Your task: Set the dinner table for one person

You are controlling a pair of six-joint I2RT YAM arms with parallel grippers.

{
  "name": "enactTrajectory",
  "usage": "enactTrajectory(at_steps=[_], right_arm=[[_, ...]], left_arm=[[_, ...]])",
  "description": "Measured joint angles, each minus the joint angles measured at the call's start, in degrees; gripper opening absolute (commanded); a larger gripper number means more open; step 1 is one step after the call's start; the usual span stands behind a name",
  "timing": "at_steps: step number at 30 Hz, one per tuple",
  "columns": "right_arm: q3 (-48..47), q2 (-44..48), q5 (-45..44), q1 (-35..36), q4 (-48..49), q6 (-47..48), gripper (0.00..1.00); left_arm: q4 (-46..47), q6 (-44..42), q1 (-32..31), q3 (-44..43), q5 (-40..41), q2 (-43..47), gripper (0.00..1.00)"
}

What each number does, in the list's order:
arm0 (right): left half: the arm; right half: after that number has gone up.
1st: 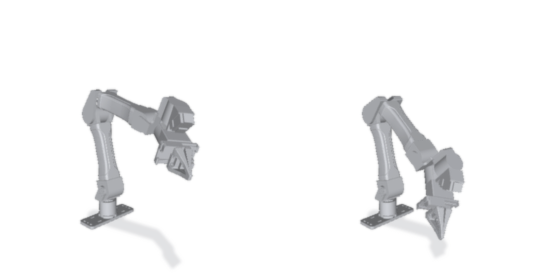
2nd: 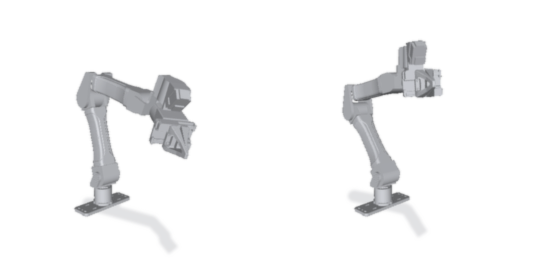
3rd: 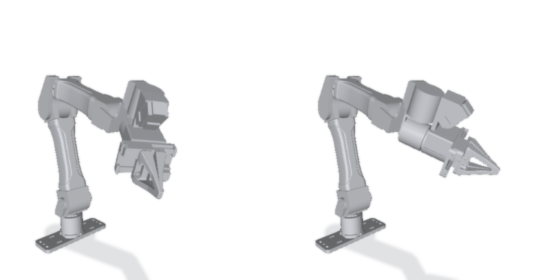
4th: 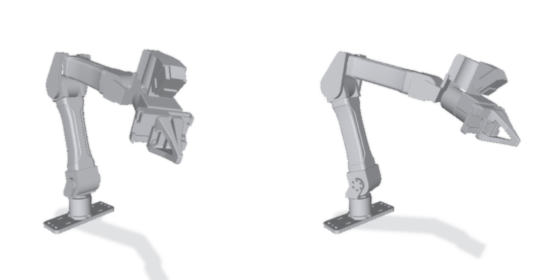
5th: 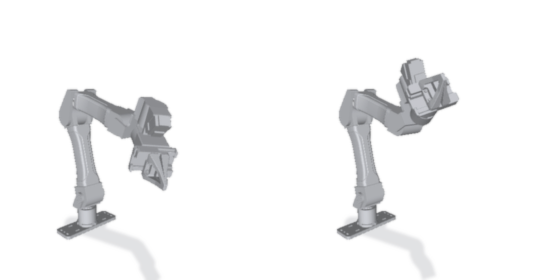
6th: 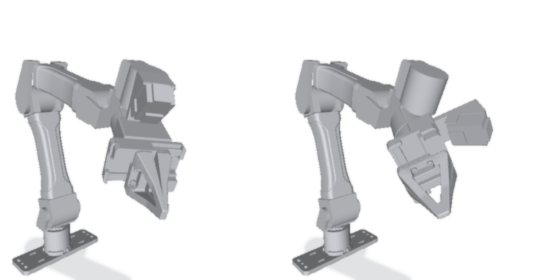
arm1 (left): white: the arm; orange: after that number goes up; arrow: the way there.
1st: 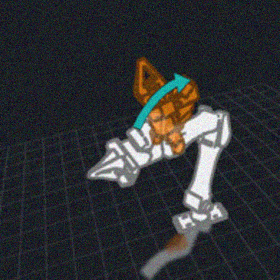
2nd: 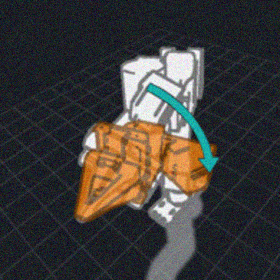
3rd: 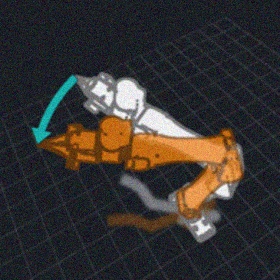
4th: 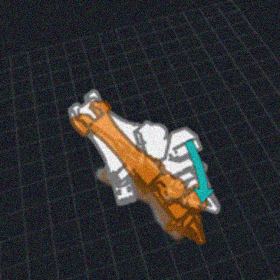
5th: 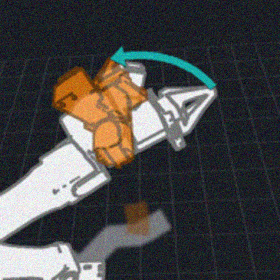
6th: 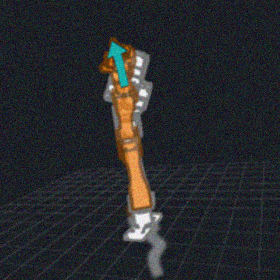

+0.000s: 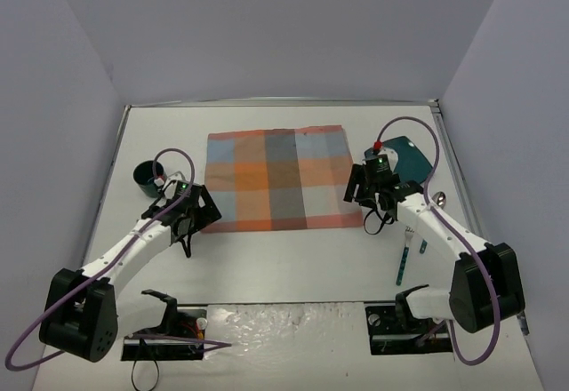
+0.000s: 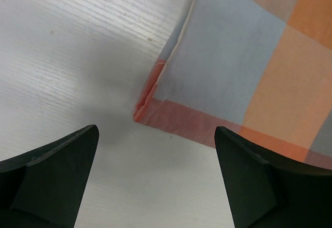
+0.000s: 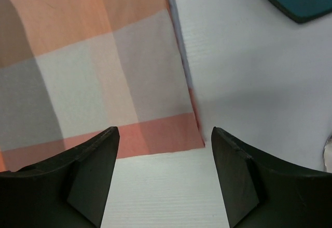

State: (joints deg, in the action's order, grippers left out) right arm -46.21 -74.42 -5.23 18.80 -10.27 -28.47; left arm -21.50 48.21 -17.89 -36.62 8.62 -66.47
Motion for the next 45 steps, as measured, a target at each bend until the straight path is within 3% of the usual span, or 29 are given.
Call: enactTrajectory(at_steps=[6,14,18,26,33,36,39,41,45], right_arm=[[5.63,-4.42,-0.58,-0.43,0.79,-0.97,0.73],[6.63,-9.61,-0.02,-0.47,5.43,-1.57,0.73],[6.91,-9.66,0.06,-0.45,6.75,-1.54,0.67],[6.98,-10.23,0.44,-0.53,8.36,-1.33,0.52],[7.05,-10.34,2.31,-0.76,8.76,-0.91,0.40],[6.96,-10.69,3.00,-0.76,9.05,-0.70,0.25],[6.73,-11.19,3.90,-0.72,9.53,-0.63,0.10],[6.67,-11.46,4.55,-0.69,9.81,-0.65,0.02],[6.64,-11.61,5.70,-0.66,10.04,-0.63,0.00]], left_arm=[[2.44,0.73,0.00,1.94,-0.02,-3.45,0.89],[7.66,0.35,0.00,0.84,0.86,-9.68,0.77],[9.56,0.05,0.02,0.13,1.11,-11.29,0.70],[11.74,-0.15,0.02,-0.47,1.29,-12.97,0.53],[12.11,-0.03,0.02,-0.47,1.47,-13.49,0.47],[12.07,-0.02,0.01,-0.73,1.62,-13.92,0.35],[11.99,0.11,-0.13,-1.24,1.62,-14.61,0.08],[11.98,0.33,-0.26,-1.50,1.35,-15.17,0.01],[11.56,0.50,-0.42,-1.91,0.41,-15.47,0.00]])
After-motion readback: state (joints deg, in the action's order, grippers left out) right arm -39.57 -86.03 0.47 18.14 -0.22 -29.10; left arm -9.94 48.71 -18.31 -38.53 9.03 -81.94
